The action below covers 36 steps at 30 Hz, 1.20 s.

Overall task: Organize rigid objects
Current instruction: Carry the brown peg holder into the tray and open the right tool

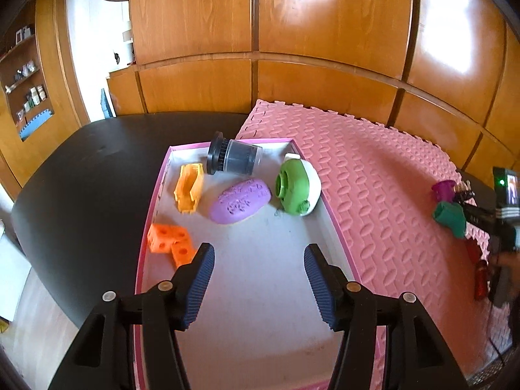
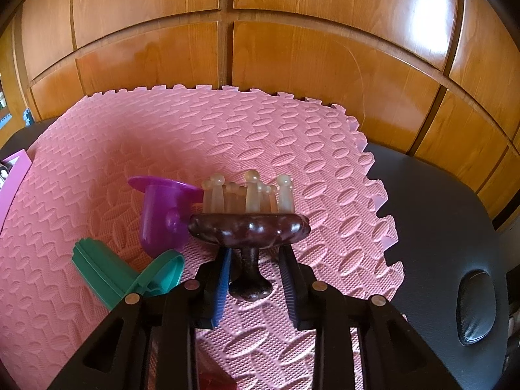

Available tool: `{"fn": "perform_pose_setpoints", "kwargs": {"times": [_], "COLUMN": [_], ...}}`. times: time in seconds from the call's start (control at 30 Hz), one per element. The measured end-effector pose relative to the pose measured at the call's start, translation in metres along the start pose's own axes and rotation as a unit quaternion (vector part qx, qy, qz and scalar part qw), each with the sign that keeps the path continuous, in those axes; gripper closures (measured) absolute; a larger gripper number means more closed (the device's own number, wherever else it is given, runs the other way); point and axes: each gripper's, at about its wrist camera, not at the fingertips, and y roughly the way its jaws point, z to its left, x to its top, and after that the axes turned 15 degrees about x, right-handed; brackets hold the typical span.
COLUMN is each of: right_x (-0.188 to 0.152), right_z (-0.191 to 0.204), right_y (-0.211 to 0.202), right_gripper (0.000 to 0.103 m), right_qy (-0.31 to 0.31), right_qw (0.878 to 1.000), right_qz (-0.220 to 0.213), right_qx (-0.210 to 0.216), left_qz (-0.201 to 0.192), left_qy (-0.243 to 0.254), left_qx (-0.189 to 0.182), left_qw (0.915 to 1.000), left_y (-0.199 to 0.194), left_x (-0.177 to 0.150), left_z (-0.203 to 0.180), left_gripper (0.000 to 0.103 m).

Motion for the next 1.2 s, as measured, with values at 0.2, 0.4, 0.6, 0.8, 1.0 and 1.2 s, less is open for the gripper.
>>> {"fn": "perform_pose_setpoints", "kwargs": {"times": [0.2,0.4,0.6,0.8,1.0,1.2], "right_x": [0.000,-0.001,0.000,0.000,0.001,0.007], "right_z": [0.003,0.009,0.008,0.005,-0.001,-0.013], "right_y": [0.000,0.001,0.001,0.000,-0.004,-0.023], "right_gripper": [0.075,0.080,0.081,0.081,0.081,0.081], "right_qy": [-0.008,-0.024,-0.025,-0.003,0.017,0.057], "right_qw": [1.000,1.000,1.000,1.000,1.000,0.997], "right_qz": [0.000,0.002,0.002,-0.001,-0.011,-0.043], "right_qx": [-0.008,-0.018,-0.018,-0.009,-0.008,-0.006], "left_qz": [-0.006,-0.009,-0.001,0.000,0.002,-0.001], "left_qy": [0.005,0.002,0.008,0.010,0.006,-0.009], "left_qx": [0.003,0.006,0.006,0.010,0.017,0.027], "left_qw": [1.0000,0.9999,1.0000,0.9999,0.9998,0.9996], "left_y": [-0.012,-0.017,-0.016,-0.018,-0.017,-0.019], "left_x": [-0.009,-0.011,-0.015,-0.016,-0.018,-0.018], "left_z": [0.000,0.003,0.001,-0.001,0.004,0.020], "left_gripper": [0.045,0.045,0.045,0.045,0.045,0.045]}}
